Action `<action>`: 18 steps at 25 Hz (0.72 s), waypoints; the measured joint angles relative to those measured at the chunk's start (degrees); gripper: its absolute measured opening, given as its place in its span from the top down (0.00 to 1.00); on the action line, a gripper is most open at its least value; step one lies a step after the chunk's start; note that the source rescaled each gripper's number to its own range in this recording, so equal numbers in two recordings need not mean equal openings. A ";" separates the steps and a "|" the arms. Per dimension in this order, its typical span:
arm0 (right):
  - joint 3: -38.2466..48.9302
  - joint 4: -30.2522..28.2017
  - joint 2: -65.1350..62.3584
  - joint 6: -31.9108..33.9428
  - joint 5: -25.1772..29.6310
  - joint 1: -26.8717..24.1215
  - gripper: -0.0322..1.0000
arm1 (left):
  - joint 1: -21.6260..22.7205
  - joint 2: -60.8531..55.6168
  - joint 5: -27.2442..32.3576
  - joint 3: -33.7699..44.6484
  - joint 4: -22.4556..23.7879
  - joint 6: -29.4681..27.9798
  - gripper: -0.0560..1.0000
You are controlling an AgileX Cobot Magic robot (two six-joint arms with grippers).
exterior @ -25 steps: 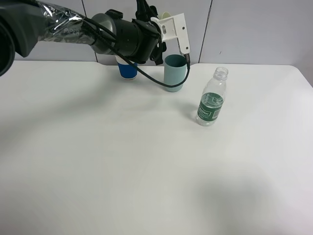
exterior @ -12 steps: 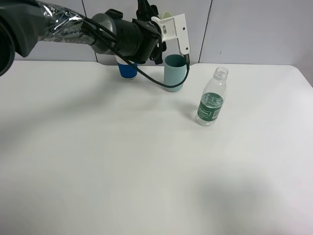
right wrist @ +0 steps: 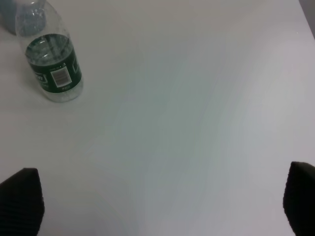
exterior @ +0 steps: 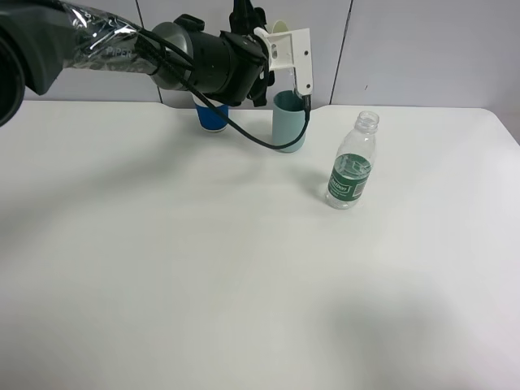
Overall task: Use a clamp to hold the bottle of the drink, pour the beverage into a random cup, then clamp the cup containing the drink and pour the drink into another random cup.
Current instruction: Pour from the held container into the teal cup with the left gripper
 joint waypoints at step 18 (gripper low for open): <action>0.00 0.00 0.00 0.00 0.00 0.00 0.06 | 0.00 0.00 -1.02 0.00 2.85 0.66 0.90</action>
